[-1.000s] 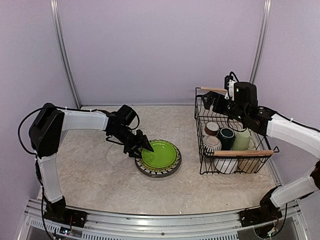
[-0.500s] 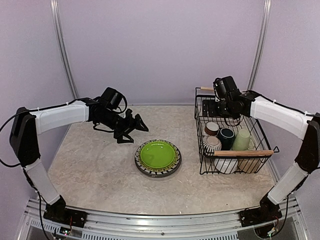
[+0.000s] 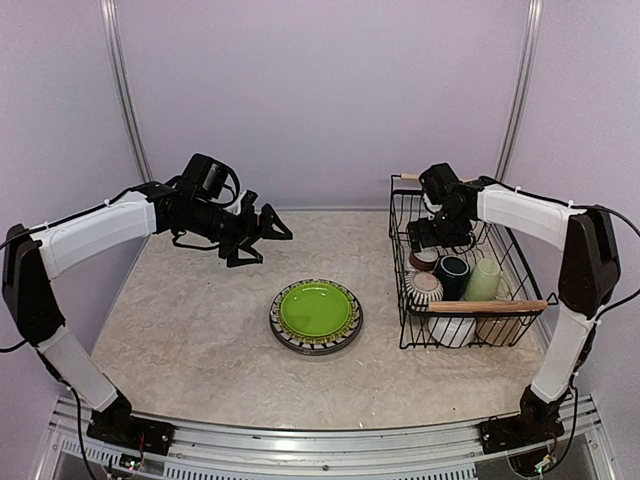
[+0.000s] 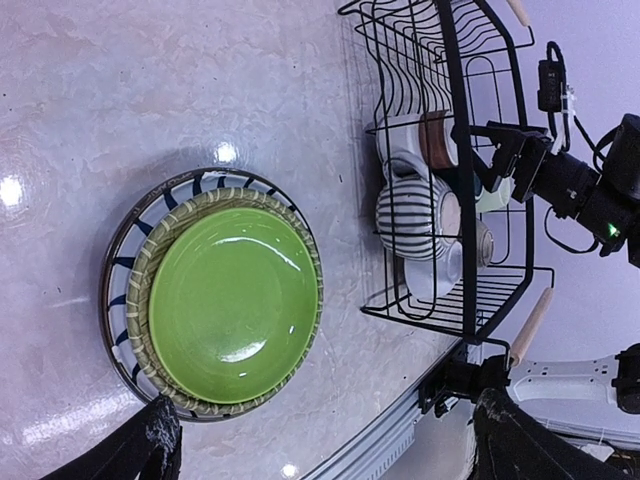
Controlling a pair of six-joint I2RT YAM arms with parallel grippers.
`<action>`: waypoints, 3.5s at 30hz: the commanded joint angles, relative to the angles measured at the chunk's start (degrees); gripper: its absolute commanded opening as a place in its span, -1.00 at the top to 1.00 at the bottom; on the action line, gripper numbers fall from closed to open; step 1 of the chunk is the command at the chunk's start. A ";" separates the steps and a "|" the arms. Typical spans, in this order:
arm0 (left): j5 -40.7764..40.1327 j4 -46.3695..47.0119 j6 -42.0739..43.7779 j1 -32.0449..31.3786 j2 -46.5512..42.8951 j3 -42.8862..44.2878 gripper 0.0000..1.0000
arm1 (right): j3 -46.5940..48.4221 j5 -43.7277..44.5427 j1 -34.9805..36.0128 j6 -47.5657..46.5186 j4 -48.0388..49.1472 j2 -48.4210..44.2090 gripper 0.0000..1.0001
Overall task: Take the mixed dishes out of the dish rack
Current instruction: Grab the cup from the dish rack, then pass from the right arm to the left
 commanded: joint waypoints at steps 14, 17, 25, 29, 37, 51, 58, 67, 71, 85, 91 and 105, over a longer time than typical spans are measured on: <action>7.65 0.93 -2.16 2.20 3.78 0.64 -0.93 | 6.23 -8.08 -2.12 -5.32 -3.07 10.24 -0.73; 7.79 1.01 -2.18 2.21 3.93 0.58 -0.93 | 6.00 -8.94 -2.12 -4.98 -2.84 10.22 -0.54; 8.88 1.31 -2.54 2.59 4.23 0.56 -0.93 | 5.54 -10.86 -2.07 -4.63 -2.19 5.80 0.05; 9.78 2.15 -2.98 2.61 4.72 0.04 -0.93 | 5.32 -8.44 -2.12 -4.34 -2.18 2.28 0.25; 9.77 3.31 -2.53 2.24 3.87 -0.76 -0.96 | -1.89 -5.46 -2.11 -1.41 3.69 -9.70 0.79; 19.97 12.62 -4.71 2.33 3.62 -3.02 -0.98 | -28.07 -28.17 -1.99 9.54 42.05 -33.81 1.00; 34.23 40.75 -17.06 3.04 1.72 -11.32 -0.98 | -29.31 -35.76 4.63 12.93 57.65 -30.62 1.00; 39.00 64.33 -27.76 4.47 1.08 -16.75 -0.70 | -24.05 -38.88 14.45 17.96 67.62 -19.53 1.00; 40.64 74.51 -33.75 4.60 1.78 -18.24 -0.49 | -22.52 -39.10 17.19 19.00 70.30 -15.48 1.00; 42.59 78.17 -36.83 3.23 3.58 -17.34 0.16 | -23.19 -40.91 19.17 22.22 77.81 -10.08 1.00; 42.69 74.18 -34.46 1.48 3.03 -16.39 0.45 | -24.81 -39.87 19.87 21.75 80.80 -9.83 1.00; 39.84 62.80 -26.89 2.07 1.99 -15.48 1.00 | -26.99 -38.85 21.12 22.34 82.41 -8.61 1.00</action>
